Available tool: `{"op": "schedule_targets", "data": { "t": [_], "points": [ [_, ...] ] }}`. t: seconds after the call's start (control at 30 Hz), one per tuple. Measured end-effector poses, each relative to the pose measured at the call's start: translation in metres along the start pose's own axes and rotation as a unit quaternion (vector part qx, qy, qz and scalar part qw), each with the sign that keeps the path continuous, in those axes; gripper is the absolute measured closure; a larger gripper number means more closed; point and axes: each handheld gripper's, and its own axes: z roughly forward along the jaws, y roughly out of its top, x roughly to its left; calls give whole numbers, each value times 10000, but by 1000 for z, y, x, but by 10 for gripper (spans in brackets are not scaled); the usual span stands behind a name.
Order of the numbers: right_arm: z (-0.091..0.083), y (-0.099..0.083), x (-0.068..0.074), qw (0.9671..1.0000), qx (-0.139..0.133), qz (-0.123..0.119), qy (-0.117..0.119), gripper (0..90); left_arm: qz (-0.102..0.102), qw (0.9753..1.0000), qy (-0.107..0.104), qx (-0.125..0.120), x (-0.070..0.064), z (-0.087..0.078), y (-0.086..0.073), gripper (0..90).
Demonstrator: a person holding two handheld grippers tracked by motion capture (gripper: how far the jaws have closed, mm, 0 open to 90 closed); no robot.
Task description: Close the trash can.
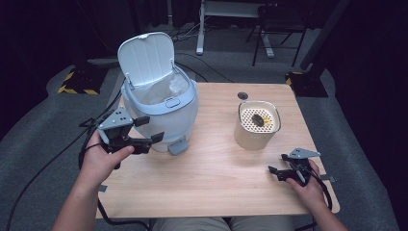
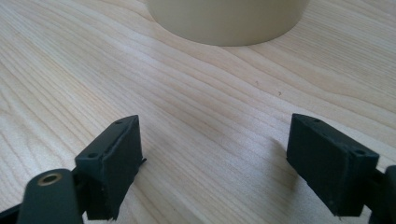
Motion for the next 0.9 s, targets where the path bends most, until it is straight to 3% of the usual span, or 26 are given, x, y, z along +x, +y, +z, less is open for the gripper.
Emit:
{"op": "schedule_targets", "data": {
  "t": [0.1,0.2,0.27,0.53,0.9],
  "points": [
    [0,0,0,10000,0,0,1,183,9,9999,-48,-163,5,-5,10,267],
    [0,0,0,10000,4,-8,2,183,-71,9984,-210,-519,14,-13,25,282],
    [0,0,0,10000,0,-1,0,183,-67,9979,-190,-621,18,-16,31,283],
    [0,0,0,10000,0,1,0,183,-161,9959,332,-829,37,-26,59,267],
    [0,0,0,10000,3,-7,0,183,-160,9929,868,-803,63,-33,88,307]
  ]
}}
